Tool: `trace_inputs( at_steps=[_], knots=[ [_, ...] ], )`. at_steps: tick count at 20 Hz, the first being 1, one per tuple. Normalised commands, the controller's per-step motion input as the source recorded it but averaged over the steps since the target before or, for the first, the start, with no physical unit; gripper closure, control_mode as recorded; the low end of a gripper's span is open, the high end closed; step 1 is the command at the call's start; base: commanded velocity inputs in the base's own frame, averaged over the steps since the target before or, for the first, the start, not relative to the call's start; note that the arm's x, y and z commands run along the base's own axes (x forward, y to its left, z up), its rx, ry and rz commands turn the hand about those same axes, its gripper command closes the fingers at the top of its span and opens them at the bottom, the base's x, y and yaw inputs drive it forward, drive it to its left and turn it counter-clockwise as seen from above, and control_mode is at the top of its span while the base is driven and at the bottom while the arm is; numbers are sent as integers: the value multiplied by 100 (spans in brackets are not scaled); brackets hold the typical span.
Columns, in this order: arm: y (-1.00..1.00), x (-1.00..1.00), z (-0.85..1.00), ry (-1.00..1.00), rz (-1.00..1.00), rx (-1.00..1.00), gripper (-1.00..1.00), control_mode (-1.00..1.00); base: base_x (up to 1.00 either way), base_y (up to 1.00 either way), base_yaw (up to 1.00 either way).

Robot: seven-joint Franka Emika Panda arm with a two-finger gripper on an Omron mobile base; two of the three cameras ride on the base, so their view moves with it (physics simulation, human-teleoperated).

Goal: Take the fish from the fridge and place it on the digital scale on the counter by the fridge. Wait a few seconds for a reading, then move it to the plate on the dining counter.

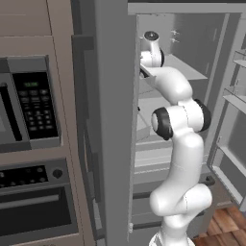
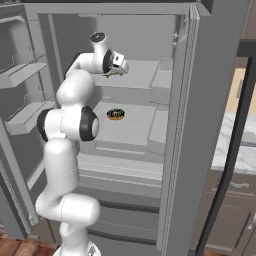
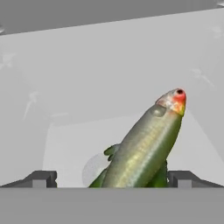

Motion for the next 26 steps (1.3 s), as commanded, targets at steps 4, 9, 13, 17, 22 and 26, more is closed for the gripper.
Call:
trace_inputs(
  at_steps=[4, 9, 13, 17, 22, 26],
  knots=[
    [-8, 0, 0, 0, -4, 0, -100, -100, 0, 0, 0],
    [-4, 2, -10, 0, -13, 0, -100, -100, 0, 0, 0],
    [-2, 0, -22, 0, -14, 0, -100, -100, 0, 0, 0],
    [0, 0, -30, -1, -12, 0, -100, -100, 0, 0, 0],
    [0, 0, -25, -2, -10, -1, -100, -100, 0, 0, 0],
    [-2, -1, -15, 0, -7, -2, -100, -100, 0, 0, 0]
  ],
)
